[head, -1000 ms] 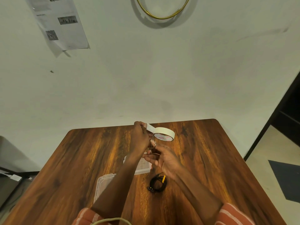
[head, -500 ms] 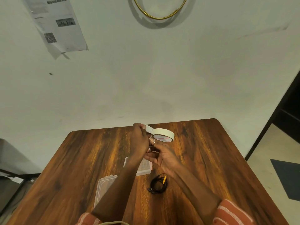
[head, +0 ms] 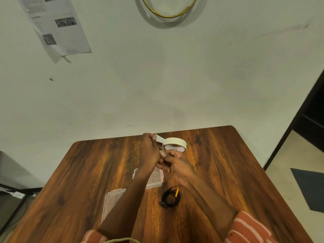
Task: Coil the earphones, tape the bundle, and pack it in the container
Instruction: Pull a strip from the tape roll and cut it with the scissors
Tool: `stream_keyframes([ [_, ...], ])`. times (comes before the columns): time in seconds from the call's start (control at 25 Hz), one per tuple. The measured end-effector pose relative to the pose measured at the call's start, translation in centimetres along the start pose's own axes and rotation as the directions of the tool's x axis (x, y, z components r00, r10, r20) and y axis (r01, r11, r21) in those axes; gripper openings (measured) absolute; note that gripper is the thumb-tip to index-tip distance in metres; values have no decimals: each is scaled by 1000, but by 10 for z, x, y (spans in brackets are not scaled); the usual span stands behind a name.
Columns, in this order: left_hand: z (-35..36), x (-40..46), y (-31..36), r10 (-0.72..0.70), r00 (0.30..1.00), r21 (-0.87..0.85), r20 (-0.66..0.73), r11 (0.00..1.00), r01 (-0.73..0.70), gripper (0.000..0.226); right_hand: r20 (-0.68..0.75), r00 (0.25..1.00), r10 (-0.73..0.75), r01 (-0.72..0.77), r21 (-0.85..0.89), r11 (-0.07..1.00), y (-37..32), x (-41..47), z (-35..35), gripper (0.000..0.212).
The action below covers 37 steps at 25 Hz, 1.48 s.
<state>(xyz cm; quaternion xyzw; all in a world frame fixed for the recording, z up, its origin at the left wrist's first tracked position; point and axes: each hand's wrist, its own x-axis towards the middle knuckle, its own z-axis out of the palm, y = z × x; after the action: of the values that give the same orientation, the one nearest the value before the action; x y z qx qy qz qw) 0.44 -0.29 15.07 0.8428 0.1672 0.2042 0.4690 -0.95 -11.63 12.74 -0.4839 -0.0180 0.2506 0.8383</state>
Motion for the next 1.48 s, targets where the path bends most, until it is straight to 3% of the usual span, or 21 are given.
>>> stream_keyframes([
  [0.16, 4, -2, -7, 19, 999, 99, 37, 995, -23, 6, 134, 959, 250, -233, -127, 964, 2, -9, -39, 37],
  [0.24, 6, -4, -13, 40, 996, 188, 77, 981, -54, 10, 15, 946, 323, -293, -384, 876, 15, -17, -71, 40],
  [0.28, 7, -5, -16, 72, 993, 243, 97, 965, -94, 13, -128, 946, 298, -317, -563, 763, 25, -19, -88, 33],
  [0.36, 10, -8, -24, 156, 974, 338, 166, 918, -205, 20, -374, 924, 75, -372, -842, 390, 52, -21, -126, 23],
  [0.44, 15, -12, -33, 213, 943, 413, 257, 857, -307, 25, -472, 877, -87, -458, -877, 143, 76, -26, -158, 25],
  [0.56, 22, -18, -43, 214, 921, 439, 325, 828, -348, 27, -486, 869, -93, -492, -869, -56, 98, -32, -187, 32],
  [0.8, 30, -27, -54, 200, 902, 436, 383, 821, -367, 31, -451, 890, -65, -454, -865, -215, 103, -22, -184, 24],
  [0.92, 30, -28, -53, 201, 888, 436, 413, 813, -387, 33, -475, 878, -61, -479, -867, -137, 92, -16, -175, 23],
  [0.96, 30, -28, -52, 208, 882, 433, 423, 809, -398, 33, -462, 879, -117, -467, -884, -17, 85, -14, -170, 23],
  [1.0, 29, -27, -51, 219, 874, 428, 435, 804, -414, 32, -441, 876, -194, -410, -894, 181, 78, -11, -161, 26],
  [1.08, 28, -25, -49, 251, 853, 412, 458, 790, -453, 29, -364, 887, -284, -131, -788, 601, 57, -5, -135, 44],
  [1.12, 27, -25, -47, 271, 840, 400, 471, 783, -477, 27, -288, 916, -278, -4, -702, 713, 46, -2, -122, 56],
  [1.2, 23, -23, -44, 324, 797, 364, 510, 758, -541, 17, -118, 971, -209, 92, -624, 776, 29, 4, -103, 62],
  [1.28, 18, -22, -43, 364, 755, 334, 545, 732, -594, 12, 4, 988, -156, 125, -612, 781, 21, 6, -94, 42],
  [1.36, 13, -20, -44, 398, 713, 328, 577, 687, -648, 14, 40, 992, -117, 117, -614, 780, 16, 7, -92, 23],
  [1.48, 8, -17, -49, 433, 658, 329, 616, 617, -714, 15, 70, 996, -52, 84, -602, 794, 12, 4, -87, 23],
])
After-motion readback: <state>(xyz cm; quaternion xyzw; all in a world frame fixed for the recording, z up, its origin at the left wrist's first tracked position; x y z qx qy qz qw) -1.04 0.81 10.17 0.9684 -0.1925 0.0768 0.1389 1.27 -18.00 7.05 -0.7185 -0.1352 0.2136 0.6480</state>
